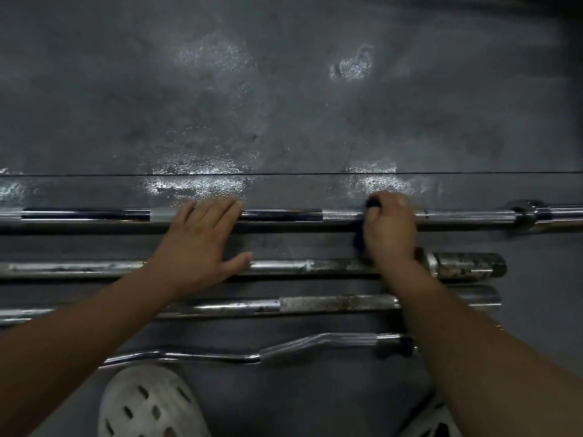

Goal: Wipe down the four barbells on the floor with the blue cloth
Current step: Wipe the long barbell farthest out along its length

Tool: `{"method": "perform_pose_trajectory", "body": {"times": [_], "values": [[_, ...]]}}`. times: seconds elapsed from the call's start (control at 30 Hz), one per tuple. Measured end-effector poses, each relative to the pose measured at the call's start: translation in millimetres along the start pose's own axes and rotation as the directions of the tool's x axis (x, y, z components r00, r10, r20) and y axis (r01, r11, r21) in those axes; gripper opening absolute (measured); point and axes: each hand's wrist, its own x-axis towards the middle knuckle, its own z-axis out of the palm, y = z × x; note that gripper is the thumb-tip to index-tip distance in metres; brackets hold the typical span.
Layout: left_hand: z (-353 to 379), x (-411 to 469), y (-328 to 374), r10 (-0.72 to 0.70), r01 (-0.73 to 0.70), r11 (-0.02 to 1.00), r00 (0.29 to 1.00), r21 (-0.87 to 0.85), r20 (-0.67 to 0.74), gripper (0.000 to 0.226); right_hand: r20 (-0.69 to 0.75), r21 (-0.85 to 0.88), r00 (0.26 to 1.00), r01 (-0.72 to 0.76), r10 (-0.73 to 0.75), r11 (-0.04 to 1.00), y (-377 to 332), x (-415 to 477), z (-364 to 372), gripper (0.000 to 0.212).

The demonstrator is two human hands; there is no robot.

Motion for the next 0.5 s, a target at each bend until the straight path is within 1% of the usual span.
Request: {"method": "perform_pose_trajectory", "body": {"times": [0.03, 0.07, 0.13, 0.17, 0.2, 0.23, 0.3, 0.33, 0.37, 0.43, 0.47, 0.5], "values": [[1, 2, 2, -0.003, 0.003, 1.0, 1.0, 0.004, 0.011, 0.092, 0.014, 0.013, 1.0, 0.024, -0.025, 1.0, -19, -11, 11, 0.034], [3, 3, 5, -0.01, 0.01, 1.0, 1.0, 0.011, 0.017, 0.093, 0.077, 0.032, 0.992, 0.099, -0.101, 0.995, -40, -26, 21, 0.03], [4, 3, 7, -0.022, 0.022, 1.0, 1.0, 0.018, 0.015, 0.095, 0.175, 0.062, 0.923, 0.337, -0.342, 0.94, -65, -48, 28, 0.032], [4, 2, 6, -0.018, 0.018, 1.0, 1.0, 0.015, 0.007, 0.095, 0.198, 0.047, 0.893, 0.404, -0.405, 0.913, -61, -45, 23, 0.036], [4, 2, 4, -0.01, 0.01, 1.0, 1.0, 0.015, -0.004, 0.095, 0.197, 0.027, 0.894, 0.404, -0.401, 0.914, -46, -34, 14, 0.04], [4, 1, 2, -0.001, 0.001, 1.0, 1.0, 0.016, -0.012, 0.095, 0.169, -0.003, 0.926, 0.343, -0.338, 0.939, -23, -21, 4, 0.043], [4, 0, -2, 0.018, -0.018, 1.0, 1.0, 0.019, -0.019, 0.095, 0.055, -0.109, 0.991, 0.124, -0.119, 0.986, 29, 2, -21, 0.045], [5, -1, -2, 0.022, -0.021, 1.0, 1.0, 0.02, -0.02, 0.095, -0.011, -0.15, 1.0, 0.024, -0.026, 0.988, 48, 6, -28, 0.044], [5, 0, -1, 0.02, -0.02, 1.0, 1.0, 0.02, -0.022, 0.095, -0.046, -0.162, 0.999, -0.027, 0.019, 0.986, 55, 6, -28, 0.041], [6, 1, 4, 0.006, -0.006, 1.0, 1.0, 0.015, -0.027, 0.095, -0.059, -0.102, 0.998, -0.041, 0.035, 0.994, 32, -1, -12, 0.038], [6, 2, 6, -0.006, 0.006, 1.0, 1.0, 0.011, -0.029, 0.094, -0.026, -0.063, 1.0, -0.007, 0.005, 0.998, 10, -8, -1, 0.037], [6, 2, 7, -0.013, 0.014, 1.0, 0.999, 0.007, -0.03, 0.094, 0.027, -0.042, 0.994, 0.105, -0.104, 0.994, -10, -17, 7, 0.036]]}}
